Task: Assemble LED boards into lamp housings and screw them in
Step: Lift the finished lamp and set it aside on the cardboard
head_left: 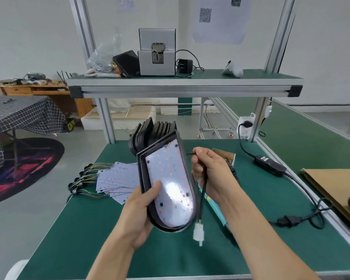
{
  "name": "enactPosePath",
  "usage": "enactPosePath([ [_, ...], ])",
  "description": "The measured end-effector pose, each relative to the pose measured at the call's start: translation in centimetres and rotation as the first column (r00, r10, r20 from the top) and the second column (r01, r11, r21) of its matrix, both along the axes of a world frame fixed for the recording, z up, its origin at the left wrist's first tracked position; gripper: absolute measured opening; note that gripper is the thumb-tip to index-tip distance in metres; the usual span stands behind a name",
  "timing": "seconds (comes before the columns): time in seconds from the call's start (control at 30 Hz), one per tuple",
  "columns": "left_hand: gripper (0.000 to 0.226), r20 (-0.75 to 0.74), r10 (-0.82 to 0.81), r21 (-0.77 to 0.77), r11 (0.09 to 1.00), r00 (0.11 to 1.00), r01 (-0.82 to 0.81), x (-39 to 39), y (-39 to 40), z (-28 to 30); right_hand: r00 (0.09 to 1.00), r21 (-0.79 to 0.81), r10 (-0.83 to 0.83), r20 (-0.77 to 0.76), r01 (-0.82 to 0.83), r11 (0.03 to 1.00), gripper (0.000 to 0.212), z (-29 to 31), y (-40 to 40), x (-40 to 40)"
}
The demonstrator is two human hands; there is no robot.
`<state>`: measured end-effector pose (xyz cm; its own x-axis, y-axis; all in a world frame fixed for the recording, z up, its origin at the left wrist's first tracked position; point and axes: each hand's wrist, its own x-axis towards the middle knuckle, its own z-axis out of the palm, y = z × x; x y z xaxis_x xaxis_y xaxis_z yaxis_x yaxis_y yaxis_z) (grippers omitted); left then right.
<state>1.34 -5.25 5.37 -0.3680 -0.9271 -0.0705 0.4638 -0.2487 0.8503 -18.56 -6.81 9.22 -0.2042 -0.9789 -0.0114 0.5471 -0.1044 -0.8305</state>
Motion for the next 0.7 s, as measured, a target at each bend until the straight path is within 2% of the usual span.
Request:
enactPosePath([
  [0.1,0.048,0.068,-0.028,-0.056,0.998,0.997,0.032,-0.8,0.6,-0.9,0.995,-0.013,-0.083,0.046,0.084,0.996,0.009,0.5,0.1,0.7],
  [0.17,0.046,0.072,-0.055,-0.067,0.996,0.996,0.060,-1.6,0.9,-1.3,0.990,-0.003,-0.062,0.125,0.063,0.998,0.008,0.3,0.3,1.2],
  [0.23,0.045,0.058,-0.029,-0.071,0.997,0.998,0.033,-2.4,1.0,-1.8,0.956,0.039,0.035,0.291,-0.049,0.998,0.027,0.0,0.7,1.3],
  [0.3,0.042,0.081,0.018,-0.105,0.994,0.997,-0.010,-3.1,1.0,-2.3,0.879,0.037,0.105,0.465,-0.138,0.990,0.046,-0.6,1.2,1.3],
  [0.33,0.042,0.094,0.032,-0.121,0.992,0.995,-0.020,-3.5,1.0,-2.4,0.840,0.034,0.094,0.534,-0.133,0.991,0.054,-0.9,1.3,1.2],
  [0.4,0.045,0.096,0.019,-0.113,0.994,0.995,-0.008,-4.3,1.2,-2.8,0.814,0.049,0.028,0.580,-0.069,0.996,0.057,-1.5,1.6,0.9],
  [0.5,0.040,0.045,-0.045,-0.071,0.996,0.998,0.048,-5.2,1.5,-3.1,0.845,0.099,-0.060,0.531,0.008,0.995,0.051,-2.0,1.9,0.4],
  [0.6,0.031,0.087,-0.032,-0.092,0.995,0.996,0.040,-5.4,1.5,-3.1,0.887,0.063,-0.083,0.454,0.061,0.996,0.044,-2.2,2.0,-0.3],
  [0.7,0.027,0.194,0.066,-0.143,0.989,0.979,-0.038,-5.4,1.0,-3.0,0.984,0.073,-0.139,0.110,0.131,0.989,0.030,-1.9,2.7,-1.5],
])
